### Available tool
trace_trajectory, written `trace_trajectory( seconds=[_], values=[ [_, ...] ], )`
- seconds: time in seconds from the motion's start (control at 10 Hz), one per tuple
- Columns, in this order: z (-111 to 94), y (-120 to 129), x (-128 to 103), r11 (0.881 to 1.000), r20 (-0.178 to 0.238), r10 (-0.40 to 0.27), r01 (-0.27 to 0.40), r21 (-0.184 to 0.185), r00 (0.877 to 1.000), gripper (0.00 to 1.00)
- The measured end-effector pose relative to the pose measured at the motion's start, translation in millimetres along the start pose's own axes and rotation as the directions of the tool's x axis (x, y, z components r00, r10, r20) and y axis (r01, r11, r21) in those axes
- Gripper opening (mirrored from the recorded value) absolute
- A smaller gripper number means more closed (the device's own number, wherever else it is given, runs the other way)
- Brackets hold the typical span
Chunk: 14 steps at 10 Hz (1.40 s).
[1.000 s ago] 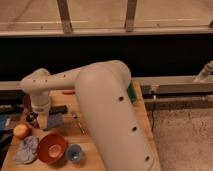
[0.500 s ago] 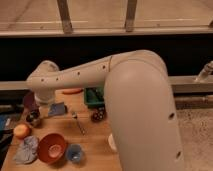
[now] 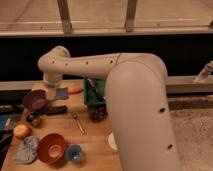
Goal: Place sponge in purple bowl
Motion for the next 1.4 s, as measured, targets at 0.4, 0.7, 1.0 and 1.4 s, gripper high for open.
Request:
trace_trajectory(
  seconds=[0.4,0.7,1.0,1.4],
  values=[
    [12.3,-53.8,-4.1,0.997,0.025,-0.010,0.011,-0.072,1.000,0.20],
    [13.8,-58.5,-3.7,0.997,0.028,-0.014,0.016,-0.076,1.000,0.20],
    [14.4,-58.3,-3.0,0.997,0.033,-0.017,0.020,-0.079,0.999,0.20],
    [42.3,-61.9,-23.8,0.991,0.094,-0.053,0.064,-0.115,0.994,0.20]
  ],
)
